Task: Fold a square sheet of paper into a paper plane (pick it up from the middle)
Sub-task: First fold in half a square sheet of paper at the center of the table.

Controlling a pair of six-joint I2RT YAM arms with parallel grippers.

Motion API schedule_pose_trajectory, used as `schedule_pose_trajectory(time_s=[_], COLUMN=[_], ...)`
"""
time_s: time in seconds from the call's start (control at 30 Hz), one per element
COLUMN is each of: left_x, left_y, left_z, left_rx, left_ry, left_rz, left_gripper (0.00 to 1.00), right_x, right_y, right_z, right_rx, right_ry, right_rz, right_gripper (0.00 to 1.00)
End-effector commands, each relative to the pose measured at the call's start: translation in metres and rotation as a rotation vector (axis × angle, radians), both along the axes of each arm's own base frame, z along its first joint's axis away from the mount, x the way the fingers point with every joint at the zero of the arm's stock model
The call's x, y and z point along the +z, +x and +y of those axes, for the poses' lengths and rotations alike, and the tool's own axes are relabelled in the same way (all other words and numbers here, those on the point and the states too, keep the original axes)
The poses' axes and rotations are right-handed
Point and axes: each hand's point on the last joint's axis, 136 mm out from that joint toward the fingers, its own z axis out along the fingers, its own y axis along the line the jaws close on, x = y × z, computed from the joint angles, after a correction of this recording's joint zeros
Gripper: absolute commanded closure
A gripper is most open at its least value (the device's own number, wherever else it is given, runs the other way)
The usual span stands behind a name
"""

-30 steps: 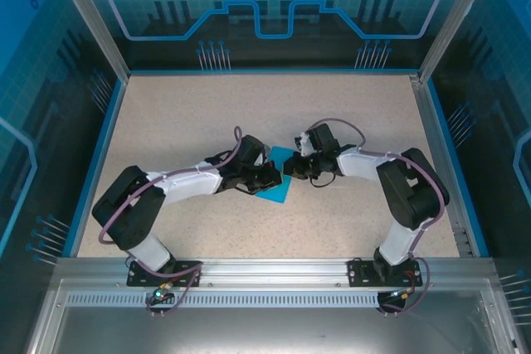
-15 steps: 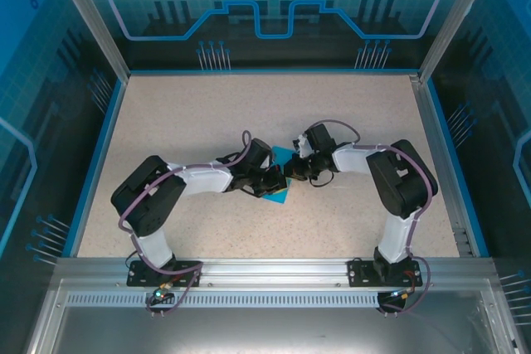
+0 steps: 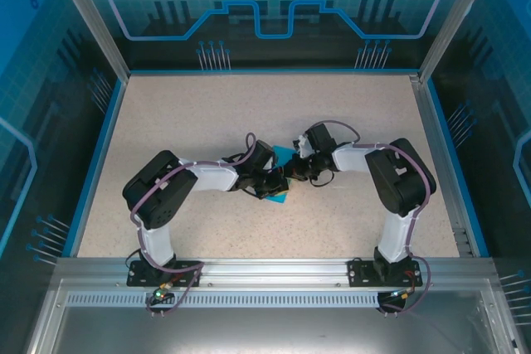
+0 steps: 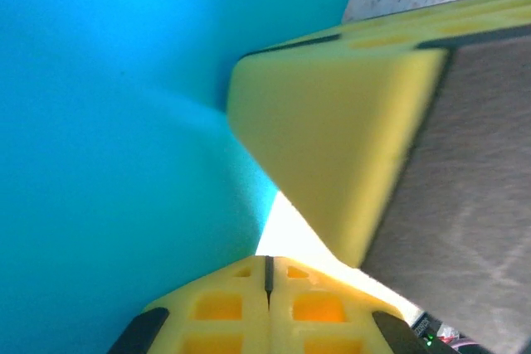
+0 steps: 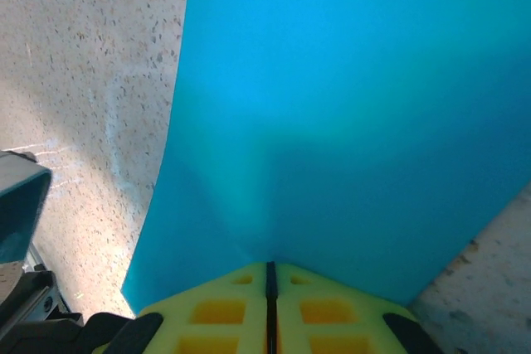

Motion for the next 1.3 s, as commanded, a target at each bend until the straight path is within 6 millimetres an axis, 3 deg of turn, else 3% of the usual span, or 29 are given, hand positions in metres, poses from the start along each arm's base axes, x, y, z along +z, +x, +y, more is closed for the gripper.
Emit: schedule_pose_trajectory(time_s=[0.0,0.27,0.6,0.9,1.27], left_x=[-0.006,-0.015,-0.03,-0.039,-0.039], left_y=[-0.005,-0.007,-0.021,-0.034,-0.035], left_z=[-0.001,0.002,0.017,0.026,0.026], left_rx=[-0.016,-0.01,-0.002,-0.01,-0.018], left_ry=[0.02,0.044,0.114,0.146,0.151], left_rz=[0.026,0.047,0.109,0.156,0.158], left_gripper=[1.0,1.0,1.0,1.0,1.0], right_x=[0.02,-0.001,-0.016,-0.019,-0.021], right_y=[0.002,-0.009,0.005,0.041,0.099], right_z=[-0.004,-0.009,-0.018,-0.044,-0.069], right_rx=[0.003,0.015,0.013,-0.076,-0.167], right_ry=[0.043,0.004,-0.082,-0.109,-0.169], right_rz=[-0.042,0.014,0.019,-0.008,-0.044], right_gripper=[0.9,0.91,0.92,0.92,0.92])
